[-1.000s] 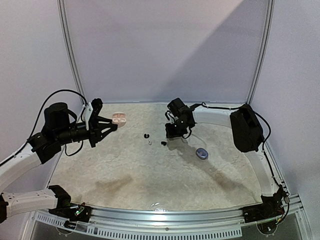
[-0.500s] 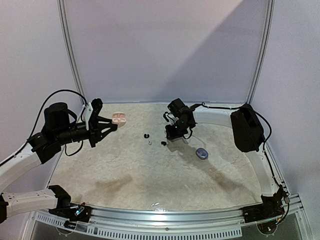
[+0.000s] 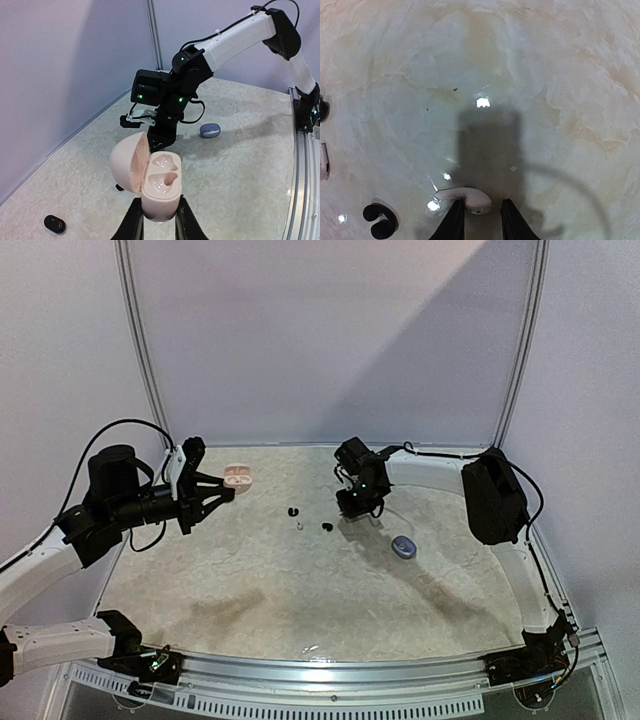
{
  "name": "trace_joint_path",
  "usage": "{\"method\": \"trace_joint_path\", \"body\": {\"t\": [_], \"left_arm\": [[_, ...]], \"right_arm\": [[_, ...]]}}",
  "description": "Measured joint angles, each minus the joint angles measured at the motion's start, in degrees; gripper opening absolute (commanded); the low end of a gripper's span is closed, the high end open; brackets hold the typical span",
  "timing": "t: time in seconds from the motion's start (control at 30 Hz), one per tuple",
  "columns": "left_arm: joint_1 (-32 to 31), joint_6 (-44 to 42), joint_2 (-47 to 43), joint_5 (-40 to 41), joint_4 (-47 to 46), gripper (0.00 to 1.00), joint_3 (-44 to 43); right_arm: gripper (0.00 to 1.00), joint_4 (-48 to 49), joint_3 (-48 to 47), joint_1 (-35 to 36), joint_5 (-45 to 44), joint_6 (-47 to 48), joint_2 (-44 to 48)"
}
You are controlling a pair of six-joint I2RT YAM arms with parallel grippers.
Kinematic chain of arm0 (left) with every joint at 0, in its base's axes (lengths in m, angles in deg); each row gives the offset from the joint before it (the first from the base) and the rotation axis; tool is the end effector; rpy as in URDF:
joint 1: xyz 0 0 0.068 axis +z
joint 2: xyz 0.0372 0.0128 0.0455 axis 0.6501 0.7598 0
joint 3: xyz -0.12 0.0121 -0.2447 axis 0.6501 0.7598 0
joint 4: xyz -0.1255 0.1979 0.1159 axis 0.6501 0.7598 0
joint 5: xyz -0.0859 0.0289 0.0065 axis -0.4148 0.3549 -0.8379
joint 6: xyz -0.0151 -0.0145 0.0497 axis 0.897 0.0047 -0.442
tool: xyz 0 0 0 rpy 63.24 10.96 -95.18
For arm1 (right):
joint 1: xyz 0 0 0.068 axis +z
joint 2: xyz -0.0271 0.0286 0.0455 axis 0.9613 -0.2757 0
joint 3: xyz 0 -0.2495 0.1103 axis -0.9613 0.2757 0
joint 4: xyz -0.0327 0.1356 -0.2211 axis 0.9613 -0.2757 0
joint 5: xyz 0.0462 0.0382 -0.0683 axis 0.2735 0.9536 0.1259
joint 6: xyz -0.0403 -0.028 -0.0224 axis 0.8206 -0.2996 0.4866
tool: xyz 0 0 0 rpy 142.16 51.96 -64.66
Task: Insert the wireless bluetooth earbuds into the charging case
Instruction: Pick up the left earbud from the center of the board.
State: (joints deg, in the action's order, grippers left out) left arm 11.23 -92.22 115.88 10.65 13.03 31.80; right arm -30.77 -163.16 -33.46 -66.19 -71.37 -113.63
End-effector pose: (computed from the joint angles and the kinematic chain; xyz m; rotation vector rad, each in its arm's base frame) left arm 0.1647 -0.1099 0.3058 0.9184 1.5855 -0.6260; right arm 0.3913 0.3303 0.1394 -0.5585 2.6324 0.1752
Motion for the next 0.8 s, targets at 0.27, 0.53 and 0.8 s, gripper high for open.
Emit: {"method": "trace_joint_path", "body": {"t": [0.27, 0.53, 0.8], "left_arm": [[0.0, 0.0, 0.0, 0.0, 0.0, 0.00, 0.0], [0.0, -0.1, 0.1, 0.0, 0.0, 0.00, 0.0], [0.1, -0.3, 0.1, 0.0, 0.1, 0.00, 0.0]], "right_arm": [[0.31, -1.0, -0.1, -0.2, -2.5, 0.1, 0.0], [0.18, -0.2, -0.2, -1.1, 5.6, 6.1, 0.0], [0.17, -0.3, -0.5, -1.7, 8.7, 8.6, -0.2]]}}
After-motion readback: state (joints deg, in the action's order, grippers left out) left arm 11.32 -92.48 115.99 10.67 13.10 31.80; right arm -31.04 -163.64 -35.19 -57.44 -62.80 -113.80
